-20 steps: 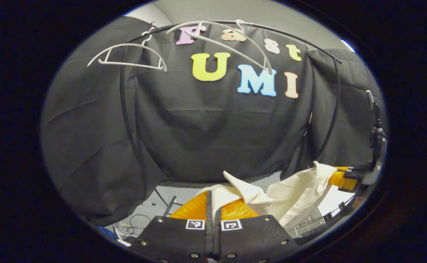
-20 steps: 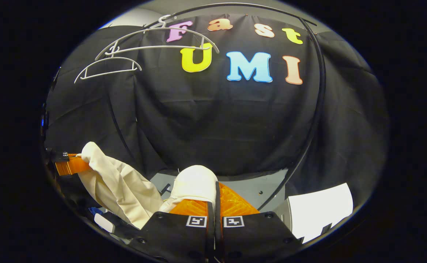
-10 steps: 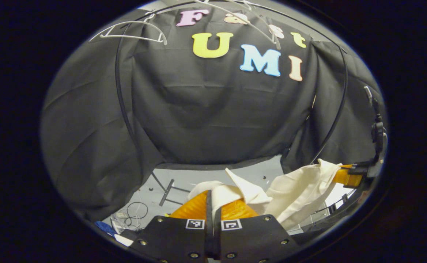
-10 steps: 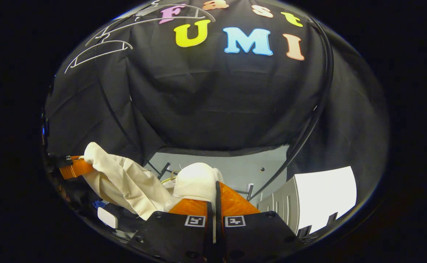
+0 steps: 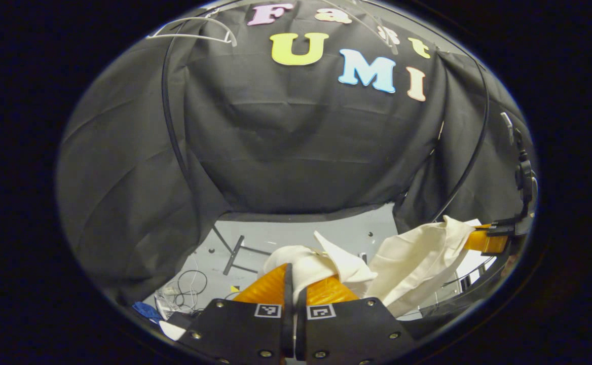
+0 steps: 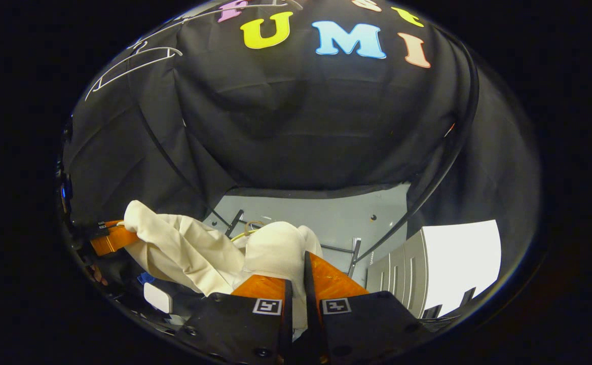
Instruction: Grasp the clothes on the hanger with both hands and then place them into the laundry hamper below.
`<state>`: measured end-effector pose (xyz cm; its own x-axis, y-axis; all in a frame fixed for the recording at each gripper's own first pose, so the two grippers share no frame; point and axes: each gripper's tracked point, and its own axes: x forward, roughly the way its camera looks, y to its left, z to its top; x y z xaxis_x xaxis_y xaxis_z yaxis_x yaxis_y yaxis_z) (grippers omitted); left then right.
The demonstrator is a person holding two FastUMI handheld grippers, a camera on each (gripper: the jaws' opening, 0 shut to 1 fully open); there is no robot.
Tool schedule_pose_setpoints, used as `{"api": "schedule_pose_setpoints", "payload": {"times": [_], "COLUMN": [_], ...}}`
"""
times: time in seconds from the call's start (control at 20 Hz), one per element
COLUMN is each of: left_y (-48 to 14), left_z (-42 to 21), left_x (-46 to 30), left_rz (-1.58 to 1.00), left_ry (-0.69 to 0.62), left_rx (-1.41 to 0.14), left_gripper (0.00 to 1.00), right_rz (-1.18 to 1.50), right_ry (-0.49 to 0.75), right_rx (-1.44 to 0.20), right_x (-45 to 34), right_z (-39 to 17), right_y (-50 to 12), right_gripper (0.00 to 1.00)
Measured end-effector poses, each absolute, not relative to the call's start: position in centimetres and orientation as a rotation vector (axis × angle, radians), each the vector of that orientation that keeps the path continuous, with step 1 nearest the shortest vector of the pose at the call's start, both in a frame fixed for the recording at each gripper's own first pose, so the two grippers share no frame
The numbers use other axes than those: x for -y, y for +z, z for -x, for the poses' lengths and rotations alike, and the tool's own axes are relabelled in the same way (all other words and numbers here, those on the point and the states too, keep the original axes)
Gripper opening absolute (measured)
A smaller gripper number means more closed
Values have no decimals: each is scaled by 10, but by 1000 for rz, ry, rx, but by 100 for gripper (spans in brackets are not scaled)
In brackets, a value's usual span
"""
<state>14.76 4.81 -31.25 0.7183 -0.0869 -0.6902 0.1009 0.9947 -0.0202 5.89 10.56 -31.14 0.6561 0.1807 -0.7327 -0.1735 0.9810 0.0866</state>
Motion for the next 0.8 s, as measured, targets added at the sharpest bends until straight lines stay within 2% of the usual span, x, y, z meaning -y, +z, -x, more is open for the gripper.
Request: {"api": "schedule_pose_setpoints", "payload": {"times": [0.05,0.15,0.2,0.3,0.4,0.45,0.7,0.75,0.8], "left_y": [-315,-326,-334,-352,-360,-361,-357,-356,-353], "left_z": [-147,-147,-141,-128,-123,-119,-109,-106,-105], "left_x": [-50,-50,-53,-58,-59,-62,-73,-74,-75], "left_rz": [-16,-11,-7,-10,-14,-17,-6,-7,-14], "left_ry": [-100,-99,-107,-125,-132,-128,-86,-73,-68], "left_rx": [-775,-812,-844,-912,-938,-946,-951,-950,-943], "left_gripper": [6,7,8,41,74,90,92,92,92], "right_rz": [-13,-26,-32,-33,-31,-22,-15,-31,-45], "right_ry": [214,253,271,281,289,287,219,203,192], "right_rx": [-849,-894,-911,-940,-964,-963,-928,-920,-912], "right_x": [-109,-122,-127,-128,-129,-126,-101,-96,-91], "right_z": [-57,-53,-49,-42,-34,-34,-20,-17,-17], "right_y": [-310,-314,-317,-320,-320,-319,-315,-313,-312], "right_gripper": [14,35,55,94,96,94,97,94,97]}}
